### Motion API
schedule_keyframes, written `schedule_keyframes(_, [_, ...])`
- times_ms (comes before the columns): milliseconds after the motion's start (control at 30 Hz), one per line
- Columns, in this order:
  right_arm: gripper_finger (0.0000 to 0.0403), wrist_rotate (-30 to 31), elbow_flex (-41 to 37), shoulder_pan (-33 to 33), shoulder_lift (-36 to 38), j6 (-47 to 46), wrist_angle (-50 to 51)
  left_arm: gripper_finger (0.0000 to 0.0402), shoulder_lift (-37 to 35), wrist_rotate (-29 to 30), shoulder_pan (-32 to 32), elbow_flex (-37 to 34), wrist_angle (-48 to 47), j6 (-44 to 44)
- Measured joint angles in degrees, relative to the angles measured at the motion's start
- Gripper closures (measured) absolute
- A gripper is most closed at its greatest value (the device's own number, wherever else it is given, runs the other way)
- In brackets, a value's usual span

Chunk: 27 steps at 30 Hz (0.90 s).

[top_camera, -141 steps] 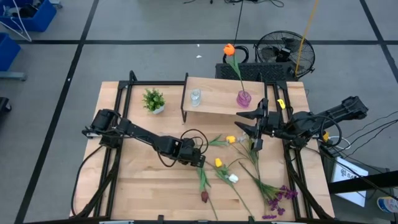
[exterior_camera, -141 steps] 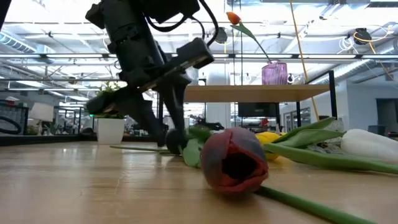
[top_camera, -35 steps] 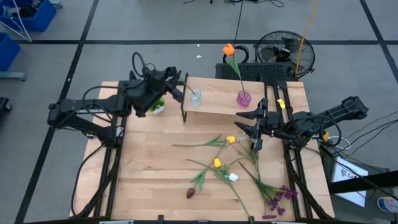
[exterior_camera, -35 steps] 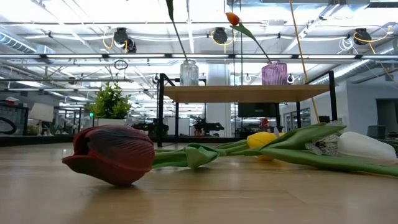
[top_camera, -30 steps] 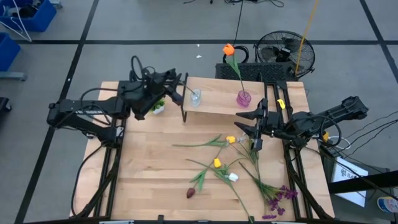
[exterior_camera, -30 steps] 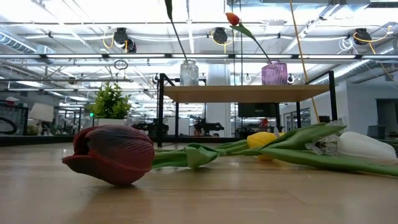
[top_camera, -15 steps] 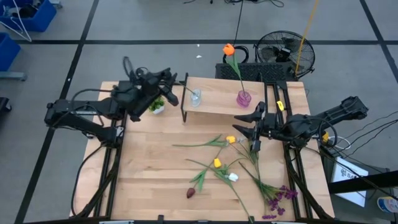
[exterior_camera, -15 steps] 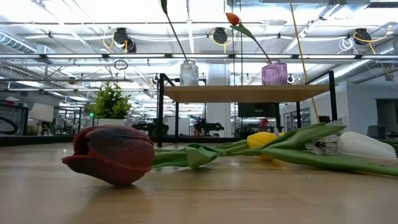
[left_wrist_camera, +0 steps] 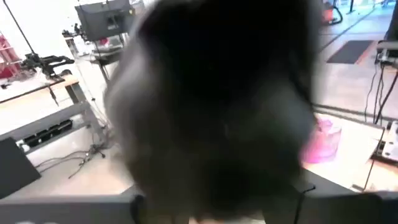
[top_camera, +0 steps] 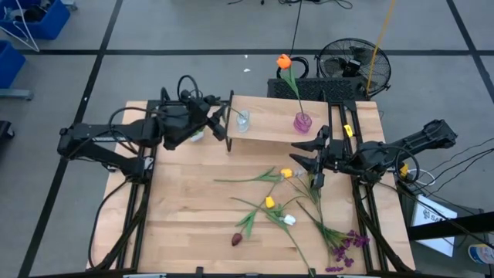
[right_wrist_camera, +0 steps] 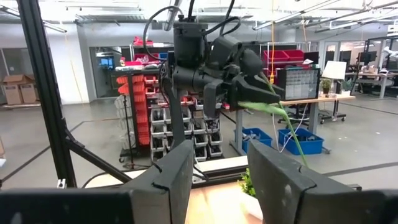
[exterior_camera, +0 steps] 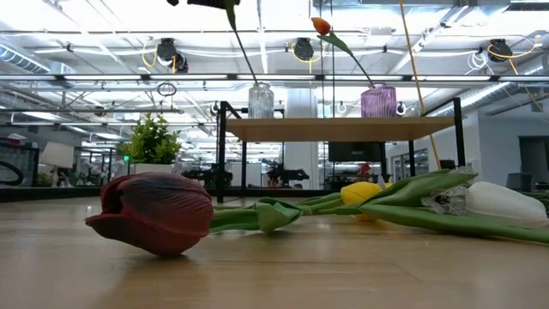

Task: Pick and place flowers into a vace then onto a shelf
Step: Put the black tulip into the transparent vase

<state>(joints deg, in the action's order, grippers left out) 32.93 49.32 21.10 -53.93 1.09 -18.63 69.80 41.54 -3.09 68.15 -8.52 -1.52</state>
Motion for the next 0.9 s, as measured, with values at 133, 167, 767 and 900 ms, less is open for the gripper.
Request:
schedule_keyframes(133, [0.0259,0.0,0.0,0.0,0.0,0.0,0.0,0.0247,-0.9,0.0,0.7,0.0,-5.8,2.2])
schedule_keyframes(167, [0.0259,0.0,0.0,0.0,0.0,0.0,0.0,0.0247,-0.9,-0.1,1.0,0.0,-6.4,2.4])
schedule_keyframes(767, [0.0259,0.0,0.0,0.0,0.0,1.2,-0.2,0.0247,-5.3,5.5,5.8,0.0,-6.4,0.6])
schedule_keyframes(900, [0.0259,0.0,0.0,0.0,0.0,1.2,-0.2,0.0247,-6.6,5.5,6.3,0.0,-6.4,0.6])
